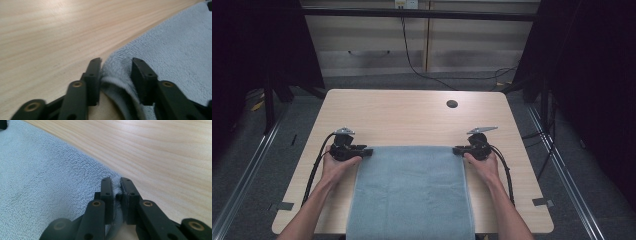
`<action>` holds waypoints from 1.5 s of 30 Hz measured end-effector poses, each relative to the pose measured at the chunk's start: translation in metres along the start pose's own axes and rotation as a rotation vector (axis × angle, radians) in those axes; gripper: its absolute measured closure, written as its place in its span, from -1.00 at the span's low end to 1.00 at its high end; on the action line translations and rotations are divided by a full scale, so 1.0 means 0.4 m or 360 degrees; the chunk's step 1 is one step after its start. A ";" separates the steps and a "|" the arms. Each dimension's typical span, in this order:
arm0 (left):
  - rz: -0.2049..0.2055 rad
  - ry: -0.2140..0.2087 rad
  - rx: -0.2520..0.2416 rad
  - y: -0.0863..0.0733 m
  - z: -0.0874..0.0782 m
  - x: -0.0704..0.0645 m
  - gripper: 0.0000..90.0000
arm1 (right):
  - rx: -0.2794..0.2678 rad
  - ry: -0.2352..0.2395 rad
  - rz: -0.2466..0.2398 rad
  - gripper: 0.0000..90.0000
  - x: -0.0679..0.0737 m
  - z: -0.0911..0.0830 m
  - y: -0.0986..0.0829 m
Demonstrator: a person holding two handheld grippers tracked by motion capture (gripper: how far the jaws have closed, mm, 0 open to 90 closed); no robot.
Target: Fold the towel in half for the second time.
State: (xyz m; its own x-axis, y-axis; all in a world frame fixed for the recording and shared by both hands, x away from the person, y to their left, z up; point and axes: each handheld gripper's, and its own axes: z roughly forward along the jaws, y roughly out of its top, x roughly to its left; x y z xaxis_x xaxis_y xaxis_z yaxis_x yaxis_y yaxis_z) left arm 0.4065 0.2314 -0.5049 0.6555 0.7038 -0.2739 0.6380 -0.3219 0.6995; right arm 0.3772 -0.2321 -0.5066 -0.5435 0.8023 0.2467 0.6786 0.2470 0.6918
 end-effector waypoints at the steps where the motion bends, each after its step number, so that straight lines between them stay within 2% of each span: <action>1: 0.0016 -0.0004 0.0003 -0.002 -0.001 -0.001 0.37 | 0.0000 0.0000 0.0000 0.82 0.000 0.000 0.000; 2: 0.0037 -0.0040 0.0022 -0.005 -0.002 -0.001 0.51 | 0.0001 -0.0002 -0.0001 0.83 0.001 -0.001 0.000; 4: 0.0030 -0.0065 0.0039 -0.007 -0.004 -0.002 0.78 | -0.0014 0.0005 -0.0004 0.85 0.004 -0.003 0.003; 6: 0.0034 -0.0079 0.0037 -0.008 -0.007 0.000 0.84 | -0.0034 0.0004 -0.0005 0.86 0.008 -0.006 0.006; 9: -0.0004 -0.0106 0.0008 -0.010 -0.015 0.002 0.86 | -0.0065 0.0019 0.0006 0.87 0.010 -0.014 0.011; 10: -0.0020 -0.0111 -0.0038 -0.005 -0.026 0.005 0.86 | -0.0083 0.0022 0.0001 0.87 0.010 -0.023 0.019; 11: -0.0020 -0.0111 -0.0038 -0.005 -0.026 0.005 0.86 | -0.0083 0.0022 0.0001 0.87 0.010 -0.023 0.019; 12: -0.0039 -0.0121 -0.0071 0.001 -0.035 0.004 0.86 | -0.0091 0.0023 -0.0002 0.88 0.012 -0.029 0.025; 16: -0.0031 -0.0113 -0.0131 0.025 -0.059 -0.007 0.86 | -0.0168 0.0014 -0.0038 0.88 0.032 -0.058 0.067; 17: -0.0044 -0.0106 -0.0182 0.035 -0.072 -0.011 0.86 | -0.0178 0.0007 -0.0042 0.88 0.037 -0.065 0.077; 21: -0.0041 -0.0093 -0.0207 0.050 -0.087 -0.009 0.86 | -0.0219 -0.0004 -0.0065 0.88 0.049 -0.080 0.105; 22: -0.0047 -0.0090 -0.0220 0.056 -0.091 -0.006 0.86 | -0.0243 -0.0004 -0.0065 0.89 0.050 -0.089 0.125; 24: -0.0066 -0.0090 -0.0258 0.071 -0.102 -0.001 0.86 | -0.0261 -0.0004 -0.0068 0.88 0.050 -0.092 0.135; 29: -0.0049 -0.0063 -0.0324 0.119 -0.130 0.002 0.86 | -0.0330 -0.0004 -0.0088 0.89 0.054 -0.115 0.197; 31: -0.0088 -0.0070 -0.0370 0.138 -0.138 0.006 0.86 | -0.0340 -0.0003 -0.0081 0.89 0.055 -0.119 0.205; 32: -0.0121 -0.0069 -0.0418 0.160 -0.141 0.006 0.86 | -0.0393 0.0011 -0.0069 0.89 0.053 -0.133 0.223; 34: -0.0123 -0.0069 -0.0435 0.170 -0.143 0.004 0.86 | -0.0424 0.0016 -0.0047 0.89 0.052 -0.140 0.230; 37: -0.0099 -0.0087 -0.0496 0.204 -0.161 -0.007 0.86 | -0.0457 0.0002 -0.0063 0.89 0.052 -0.160 0.252; 38: -0.0031 -0.0098 -0.0520 0.225 -0.179 -0.019 0.86 | -0.0480 -0.0001 -0.0072 0.89 0.051 -0.177 0.264; 39: -0.0031 -0.0098 -0.0520 0.225 -0.179 -0.019 0.86 | -0.0495 0.0005 -0.0071 0.89 0.051 -0.186 0.267; 40: 0.0000 -0.0099 -0.0524 0.232 -0.187 -0.023 0.86 | -0.0509 0.0015 -0.0068 0.89 0.051 -0.194 0.268; 42: 0.0028 -0.0116 -0.0529 0.232 -0.198 -0.030 0.86 | -0.0523 0.0025 -0.0072 0.89 0.054 -0.207 0.261; 44: 0.0069 -0.0135 -0.0499 0.202 -0.201 -0.039 0.86 | -0.0522 0.0043 -0.0090 0.89 0.060 -0.212 0.241; 45: 0.0069 -0.0135 -0.0499 0.202 -0.201 -0.039 0.86 | -0.0515 0.0049 -0.0106 0.89 0.064 -0.212 0.229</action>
State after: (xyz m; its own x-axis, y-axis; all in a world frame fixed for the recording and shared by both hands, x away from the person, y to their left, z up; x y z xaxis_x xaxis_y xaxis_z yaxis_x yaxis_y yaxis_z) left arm 0.4153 0.2452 -0.3912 0.7191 0.6343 -0.2840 0.4615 -0.1304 0.8775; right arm 0.3835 -0.2352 -0.3792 -0.5994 0.7722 0.2105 0.4514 0.1090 0.8856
